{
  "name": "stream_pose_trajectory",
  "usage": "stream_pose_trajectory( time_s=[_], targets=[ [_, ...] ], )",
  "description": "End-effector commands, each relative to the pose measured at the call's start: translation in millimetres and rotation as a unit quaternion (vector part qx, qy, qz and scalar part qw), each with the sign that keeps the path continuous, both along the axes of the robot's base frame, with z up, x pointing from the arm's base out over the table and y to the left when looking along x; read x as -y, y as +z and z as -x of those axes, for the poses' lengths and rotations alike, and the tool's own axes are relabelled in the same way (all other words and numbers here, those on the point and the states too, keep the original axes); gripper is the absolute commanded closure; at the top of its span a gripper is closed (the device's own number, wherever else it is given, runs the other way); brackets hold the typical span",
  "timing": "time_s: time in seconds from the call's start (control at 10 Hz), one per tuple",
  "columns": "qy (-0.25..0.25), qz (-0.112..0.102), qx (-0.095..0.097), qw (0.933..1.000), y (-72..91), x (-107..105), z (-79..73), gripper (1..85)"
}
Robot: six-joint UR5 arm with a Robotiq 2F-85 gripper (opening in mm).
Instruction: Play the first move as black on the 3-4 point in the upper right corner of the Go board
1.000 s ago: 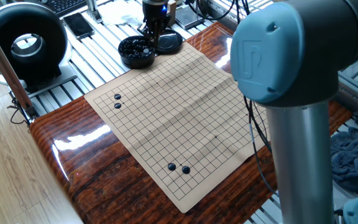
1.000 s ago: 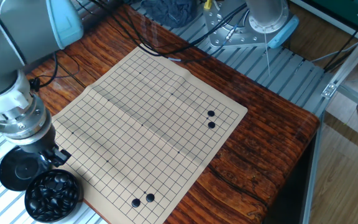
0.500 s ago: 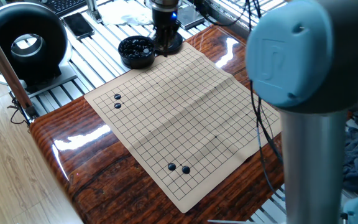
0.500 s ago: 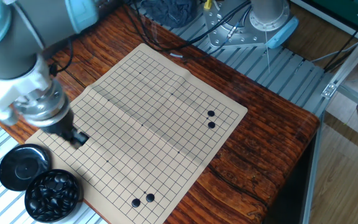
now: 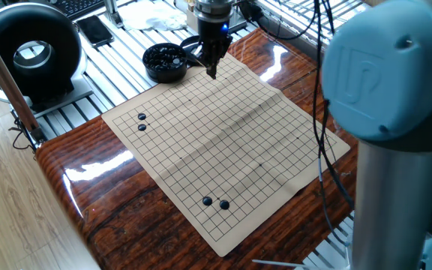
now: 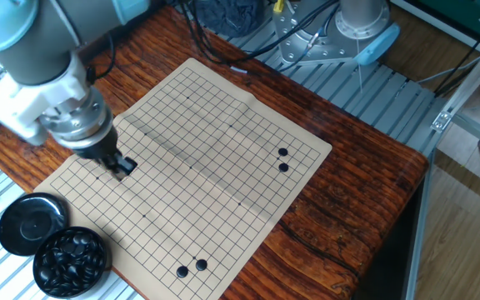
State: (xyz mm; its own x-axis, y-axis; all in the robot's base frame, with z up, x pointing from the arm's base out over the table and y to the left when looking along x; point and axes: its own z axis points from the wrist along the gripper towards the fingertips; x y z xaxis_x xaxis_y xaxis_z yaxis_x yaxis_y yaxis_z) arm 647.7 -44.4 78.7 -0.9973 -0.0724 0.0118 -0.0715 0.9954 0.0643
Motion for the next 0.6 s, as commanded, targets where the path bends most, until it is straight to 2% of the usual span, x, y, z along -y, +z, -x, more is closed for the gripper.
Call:
stream_pose_trajectory(
  time_s=[0.0,0.1,0.2,0.4,0.5],
  targets=[
    [0.007,0.004,0.018,0.9998,3.0,3,1.1,84.3],
    [0.014,0.001,0.024,0.9996,3.1,2,-1.7,84.3],
    [0.02,0.016,0.029,0.9992,2.9,10,-4.4,84.3],
    [0.024,0.028,0.055,0.9978,3.6,15,-18.0,84.3],
    [0.021,0.04,0.061,0.9971,4.0,22,-21.1,84.3]
  ],
)
